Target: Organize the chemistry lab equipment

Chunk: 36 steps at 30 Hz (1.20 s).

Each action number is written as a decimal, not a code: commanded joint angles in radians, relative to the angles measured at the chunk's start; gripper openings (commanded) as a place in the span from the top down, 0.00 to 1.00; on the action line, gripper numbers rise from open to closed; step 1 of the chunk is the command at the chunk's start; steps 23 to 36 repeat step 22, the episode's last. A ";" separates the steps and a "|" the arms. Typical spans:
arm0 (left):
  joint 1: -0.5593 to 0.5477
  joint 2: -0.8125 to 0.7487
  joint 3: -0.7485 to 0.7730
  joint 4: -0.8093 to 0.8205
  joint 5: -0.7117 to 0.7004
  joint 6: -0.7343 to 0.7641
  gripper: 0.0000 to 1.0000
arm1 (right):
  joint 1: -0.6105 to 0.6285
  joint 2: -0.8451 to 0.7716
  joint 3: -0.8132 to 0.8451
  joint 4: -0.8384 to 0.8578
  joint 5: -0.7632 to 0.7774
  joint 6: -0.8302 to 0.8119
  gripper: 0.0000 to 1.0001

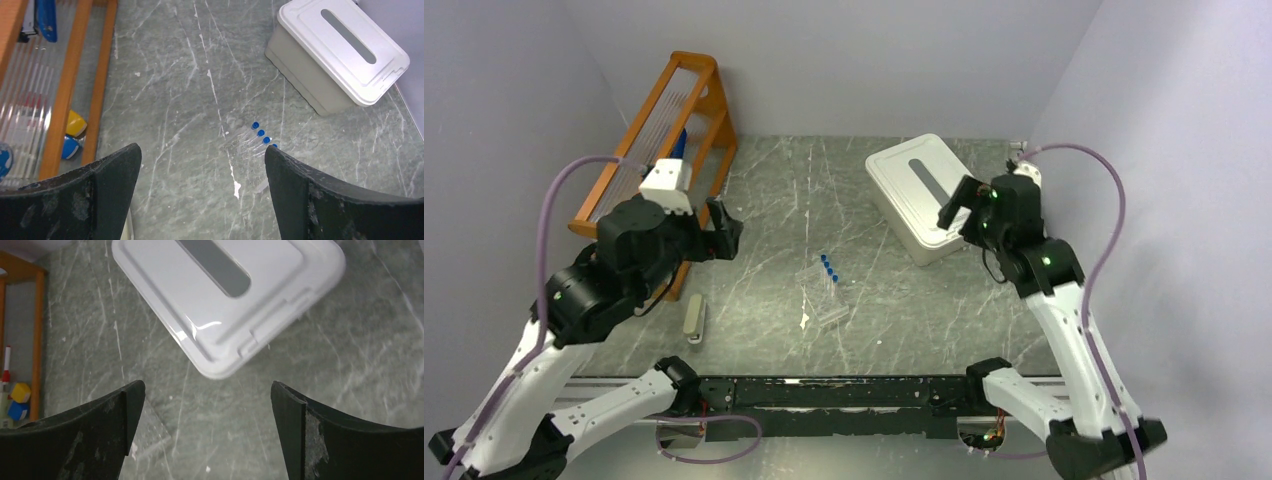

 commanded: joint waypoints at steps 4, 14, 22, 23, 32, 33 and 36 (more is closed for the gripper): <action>0.006 -0.117 0.063 -0.125 -0.030 0.038 0.03 | 0.004 -0.264 -0.024 -0.221 0.064 0.073 0.00; 0.005 -0.130 0.193 -0.225 -0.045 0.000 0.03 | 0.002 -0.378 0.157 -0.350 0.229 0.021 0.00; 0.005 -0.143 0.186 -0.232 -0.040 -0.007 0.03 | 0.001 -0.421 0.124 -0.341 0.211 0.005 0.00; 0.005 -0.143 0.186 -0.232 -0.040 -0.007 0.03 | 0.001 -0.421 0.124 -0.341 0.211 0.005 0.00; 0.005 -0.143 0.186 -0.232 -0.040 -0.007 0.03 | 0.001 -0.421 0.124 -0.341 0.211 0.005 0.00; 0.005 -0.143 0.186 -0.232 -0.040 -0.007 0.03 | 0.001 -0.421 0.124 -0.341 0.211 0.005 0.00; 0.005 -0.143 0.186 -0.232 -0.040 -0.007 0.03 | 0.001 -0.421 0.124 -0.341 0.211 0.005 0.00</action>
